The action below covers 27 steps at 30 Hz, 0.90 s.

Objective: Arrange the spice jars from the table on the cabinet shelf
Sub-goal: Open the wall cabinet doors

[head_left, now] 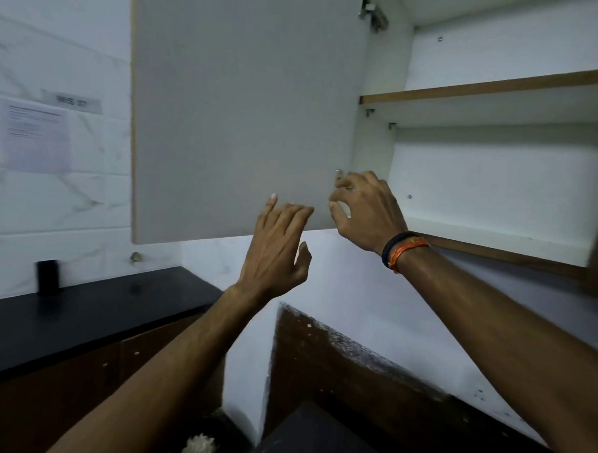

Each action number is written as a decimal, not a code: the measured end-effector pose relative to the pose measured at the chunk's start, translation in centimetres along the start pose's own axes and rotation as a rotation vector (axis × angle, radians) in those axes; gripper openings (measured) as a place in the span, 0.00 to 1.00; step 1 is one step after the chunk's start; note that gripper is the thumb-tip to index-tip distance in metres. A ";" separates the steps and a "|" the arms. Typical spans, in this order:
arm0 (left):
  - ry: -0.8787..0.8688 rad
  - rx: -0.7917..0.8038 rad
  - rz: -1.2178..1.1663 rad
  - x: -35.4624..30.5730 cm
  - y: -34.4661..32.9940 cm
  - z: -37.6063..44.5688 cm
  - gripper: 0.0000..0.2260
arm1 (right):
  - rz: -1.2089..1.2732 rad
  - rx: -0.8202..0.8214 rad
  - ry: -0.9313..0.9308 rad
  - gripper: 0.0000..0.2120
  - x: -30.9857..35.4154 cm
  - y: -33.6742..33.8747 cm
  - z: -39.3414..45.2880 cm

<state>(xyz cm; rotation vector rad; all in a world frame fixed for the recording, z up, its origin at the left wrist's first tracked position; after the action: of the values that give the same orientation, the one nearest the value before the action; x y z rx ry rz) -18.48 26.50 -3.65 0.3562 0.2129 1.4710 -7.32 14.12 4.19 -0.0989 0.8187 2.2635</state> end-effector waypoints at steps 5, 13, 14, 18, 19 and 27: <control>-0.082 0.123 -0.168 -4.1 -6.2 2.9 0.19 | -0.190 0.022 -0.094 0.11 -7.0 3.1 -3.5; -0.235 0.120 -0.447 -12.4 -13.7 8.1 0.13 | -0.509 -0.032 -0.178 0.10 -15.4 9.1 -9.1; -0.219 0.132 -0.501 -13.4 -14.3 8.5 0.15 | -0.534 -0.042 -0.183 0.11 -16.2 9.8 -9.7; -0.167 0.242 -0.746 -18.7 -16.4 10.1 0.21 | -0.647 -0.017 -0.272 0.20 -19.4 12.7 -12.2; -0.155 0.263 -0.807 -20.1 -16.8 10.5 0.22 | -0.676 0.000 -0.304 0.22 -20.1 13.4 -12.7; 0.241 0.473 -1.466 -28.3 -19.7 13.0 0.31 | -0.746 0.195 -0.484 0.32 -23.8 15.4 -15.8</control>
<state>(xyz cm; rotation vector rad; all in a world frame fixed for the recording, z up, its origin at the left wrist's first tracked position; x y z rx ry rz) 1.74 -4.14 -0.86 0.2738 0.8161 -0.0136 -2.24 -17.84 6.75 0.1994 0.5978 1.4123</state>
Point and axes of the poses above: each hand's wrist, its own z-axis towards the middle knuckle, its own y-axis out of the back of the hand, x = y × z, the point moved 3 cm from there along z, towards the middle knuckle, and after that the axes turned 7 degrees about -z, right-handed, at the moved point
